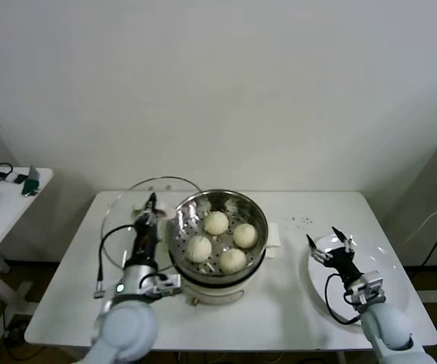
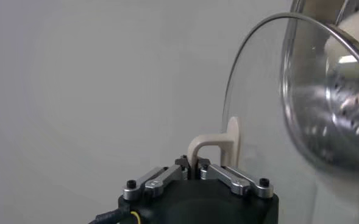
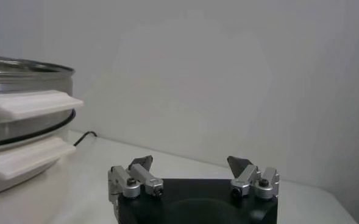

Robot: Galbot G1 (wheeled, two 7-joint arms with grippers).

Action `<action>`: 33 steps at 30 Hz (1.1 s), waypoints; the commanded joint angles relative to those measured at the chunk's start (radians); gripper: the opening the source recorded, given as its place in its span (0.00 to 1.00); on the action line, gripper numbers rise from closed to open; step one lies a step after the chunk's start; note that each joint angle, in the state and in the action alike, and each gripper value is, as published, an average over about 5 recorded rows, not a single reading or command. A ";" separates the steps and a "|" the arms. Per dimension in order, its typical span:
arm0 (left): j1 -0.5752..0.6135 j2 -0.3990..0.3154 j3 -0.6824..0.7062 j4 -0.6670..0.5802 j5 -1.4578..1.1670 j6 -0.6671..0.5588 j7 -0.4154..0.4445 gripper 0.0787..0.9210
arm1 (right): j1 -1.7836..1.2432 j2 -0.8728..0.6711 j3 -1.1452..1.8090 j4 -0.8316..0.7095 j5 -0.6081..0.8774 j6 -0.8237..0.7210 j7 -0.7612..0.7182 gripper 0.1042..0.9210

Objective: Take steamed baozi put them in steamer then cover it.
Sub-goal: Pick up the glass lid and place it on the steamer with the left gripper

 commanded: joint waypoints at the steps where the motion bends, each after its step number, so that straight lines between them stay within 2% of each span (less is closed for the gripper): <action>1: -0.170 -0.160 0.196 0.098 0.118 0.067 0.147 0.08 | -0.003 0.005 0.013 -0.014 -0.010 0.007 0.000 0.88; 17: -0.158 -0.277 0.253 0.200 0.195 0.046 0.146 0.08 | -0.008 0.008 0.044 -0.034 -0.026 0.022 -0.001 0.88; 33: -0.165 -0.297 0.253 0.248 0.267 0.005 0.159 0.08 | -0.013 0.030 0.051 -0.046 -0.050 0.038 -0.003 0.88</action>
